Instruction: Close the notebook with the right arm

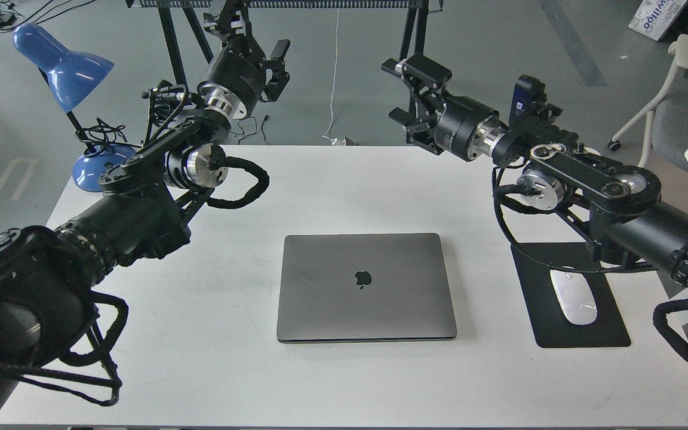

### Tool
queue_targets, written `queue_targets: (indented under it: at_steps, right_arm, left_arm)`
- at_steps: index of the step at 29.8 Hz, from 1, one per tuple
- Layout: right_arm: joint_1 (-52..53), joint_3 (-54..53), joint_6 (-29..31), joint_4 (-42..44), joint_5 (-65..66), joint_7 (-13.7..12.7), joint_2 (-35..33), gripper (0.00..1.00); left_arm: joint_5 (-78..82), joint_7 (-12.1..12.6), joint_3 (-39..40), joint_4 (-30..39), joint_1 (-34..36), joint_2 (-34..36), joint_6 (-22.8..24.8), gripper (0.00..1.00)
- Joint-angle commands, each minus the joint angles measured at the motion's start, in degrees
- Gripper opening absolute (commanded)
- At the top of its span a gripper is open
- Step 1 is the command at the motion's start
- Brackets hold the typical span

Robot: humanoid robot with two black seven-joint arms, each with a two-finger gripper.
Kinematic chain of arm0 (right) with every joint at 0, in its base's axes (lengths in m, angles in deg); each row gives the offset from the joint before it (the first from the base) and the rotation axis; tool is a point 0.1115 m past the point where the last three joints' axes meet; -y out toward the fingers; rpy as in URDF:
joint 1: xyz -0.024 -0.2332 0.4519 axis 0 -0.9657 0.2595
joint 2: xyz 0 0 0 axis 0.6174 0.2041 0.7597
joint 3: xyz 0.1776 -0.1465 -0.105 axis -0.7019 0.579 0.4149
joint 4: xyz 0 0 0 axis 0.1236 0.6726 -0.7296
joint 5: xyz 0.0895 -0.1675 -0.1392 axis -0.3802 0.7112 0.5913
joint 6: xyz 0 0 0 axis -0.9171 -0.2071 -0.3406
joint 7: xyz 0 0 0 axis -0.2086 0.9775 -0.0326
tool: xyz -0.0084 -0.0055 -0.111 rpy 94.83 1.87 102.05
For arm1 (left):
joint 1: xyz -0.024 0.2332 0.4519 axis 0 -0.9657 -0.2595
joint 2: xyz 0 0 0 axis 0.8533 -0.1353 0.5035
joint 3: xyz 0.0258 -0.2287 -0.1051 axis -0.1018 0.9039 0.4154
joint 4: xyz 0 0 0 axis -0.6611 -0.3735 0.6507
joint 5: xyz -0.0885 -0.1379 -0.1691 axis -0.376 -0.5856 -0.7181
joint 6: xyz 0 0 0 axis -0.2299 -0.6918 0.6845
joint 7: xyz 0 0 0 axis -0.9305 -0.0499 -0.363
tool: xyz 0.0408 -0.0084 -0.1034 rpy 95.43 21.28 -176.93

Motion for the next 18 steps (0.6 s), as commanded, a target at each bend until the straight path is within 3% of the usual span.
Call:
queue_targets:
  at_steps: [1, 6, 11, 18]
  right_arm:
    - [0.8, -9.2, 0.2, 7.2, -0.2, 0.4, 1.7, 1.0]
    - [-0.2, -20.1, 1.1, 8.4, -2.7, 0.3, 2.5, 1.0]
    - [-2.5, -20.5, 5.7, 8.0, -13.2, 0.3, 2.2, 1.0]
    - [-7.7, -20.7, 11.2, 2.4, -14.9, 0.3, -0.1, 1.0]
  left_arm:
    - [0.0, 0.0, 0.0, 0.0, 0.0, 0.1, 0.0, 1.0]
    - [0.0, 0.0, 0.0, 0.0, 0.0, 0.0, 0.0, 1.0]
    - [0.0, 0.0, 0.0, 0.0, 0.0, 0.0, 0.0, 1.0]
    - [0.0, 0.0, 0.0, 0.0, 0.0, 0.0, 0.0, 1.0]
